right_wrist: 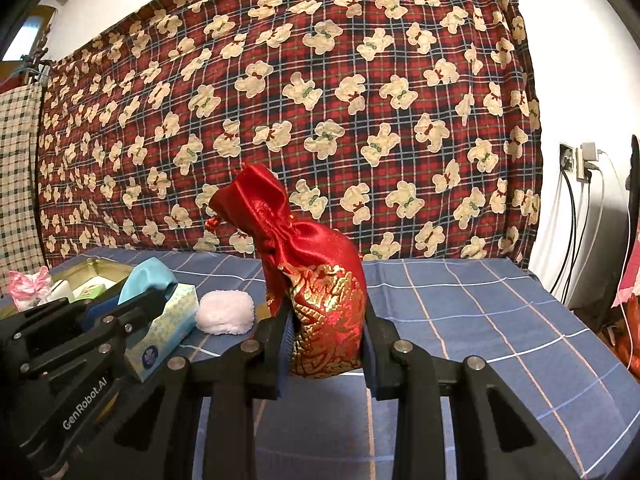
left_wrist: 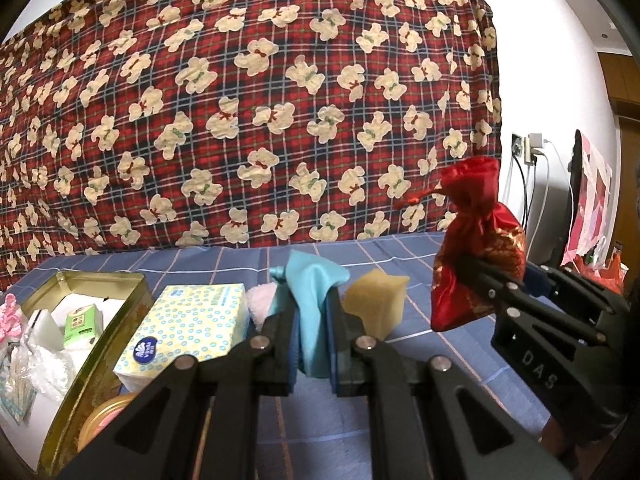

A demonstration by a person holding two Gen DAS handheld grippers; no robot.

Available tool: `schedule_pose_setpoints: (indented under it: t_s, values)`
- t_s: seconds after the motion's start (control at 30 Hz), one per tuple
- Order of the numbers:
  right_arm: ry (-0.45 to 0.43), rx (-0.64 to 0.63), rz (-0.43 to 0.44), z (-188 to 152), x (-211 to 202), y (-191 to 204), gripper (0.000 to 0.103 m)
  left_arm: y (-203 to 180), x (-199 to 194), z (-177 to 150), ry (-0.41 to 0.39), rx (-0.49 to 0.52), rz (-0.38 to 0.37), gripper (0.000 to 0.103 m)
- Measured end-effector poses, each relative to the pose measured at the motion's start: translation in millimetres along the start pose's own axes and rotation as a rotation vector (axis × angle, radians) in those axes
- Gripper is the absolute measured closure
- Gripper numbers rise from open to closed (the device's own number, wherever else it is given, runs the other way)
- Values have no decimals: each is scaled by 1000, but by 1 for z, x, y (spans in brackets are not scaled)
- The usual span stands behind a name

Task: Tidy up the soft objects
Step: 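Carry the teal cloth over the gold tray while the right tool carries the red pouch there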

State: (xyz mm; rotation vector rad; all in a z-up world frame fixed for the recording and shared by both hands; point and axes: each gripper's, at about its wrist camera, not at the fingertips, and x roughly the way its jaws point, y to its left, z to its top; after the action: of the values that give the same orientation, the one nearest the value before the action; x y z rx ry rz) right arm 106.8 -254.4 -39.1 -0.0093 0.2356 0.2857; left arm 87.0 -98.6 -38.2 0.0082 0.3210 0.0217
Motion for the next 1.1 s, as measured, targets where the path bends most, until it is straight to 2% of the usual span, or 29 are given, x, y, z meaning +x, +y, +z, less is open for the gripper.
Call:
schedule_pose_setpoints:
  t_s: [0.63, 1.1]
  values:
    - [-3, -14, 36, -2, -5, 27, 71, 31, -16, -5, 0, -38, 31, 94]
    - [-4, -15, 81, -2, -5, 50, 71, 50, -22, -7, -4, -81, 26, 94]
